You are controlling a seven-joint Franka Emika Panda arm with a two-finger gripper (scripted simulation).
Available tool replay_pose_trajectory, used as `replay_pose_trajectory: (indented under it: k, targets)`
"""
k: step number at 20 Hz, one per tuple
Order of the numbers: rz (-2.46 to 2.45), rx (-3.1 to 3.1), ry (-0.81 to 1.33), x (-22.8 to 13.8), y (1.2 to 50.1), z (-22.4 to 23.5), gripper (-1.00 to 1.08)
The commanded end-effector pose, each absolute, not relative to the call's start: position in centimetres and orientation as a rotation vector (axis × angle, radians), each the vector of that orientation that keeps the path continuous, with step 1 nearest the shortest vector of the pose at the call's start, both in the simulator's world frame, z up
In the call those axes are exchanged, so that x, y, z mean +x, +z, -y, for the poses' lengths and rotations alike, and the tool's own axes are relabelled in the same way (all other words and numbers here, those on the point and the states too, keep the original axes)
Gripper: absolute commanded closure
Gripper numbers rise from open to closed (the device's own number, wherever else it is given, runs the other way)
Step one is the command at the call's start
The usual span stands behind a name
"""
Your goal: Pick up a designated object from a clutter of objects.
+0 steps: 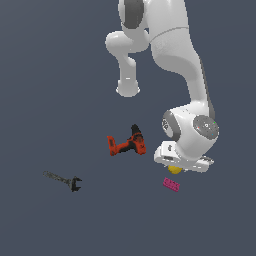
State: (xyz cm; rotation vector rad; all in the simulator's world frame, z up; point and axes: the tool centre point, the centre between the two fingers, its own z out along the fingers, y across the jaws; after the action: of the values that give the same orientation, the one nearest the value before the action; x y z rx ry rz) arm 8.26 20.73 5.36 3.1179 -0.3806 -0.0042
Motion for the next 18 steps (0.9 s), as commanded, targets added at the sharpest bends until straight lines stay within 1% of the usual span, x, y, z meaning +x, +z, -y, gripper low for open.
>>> replay_pose_trajectory:
  k: [1, 6, 18]
  targets:
    - [0.382, 3.118, -0.001, 8.0, 6.6, -19.3, 1.08]
    - [0.382, 3.119, -0.001, 7.1, 9.9, -15.3, 1.08]
    - [0.384, 3.121, -0.002, 4.5, 19.9, -3.3, 1.08]
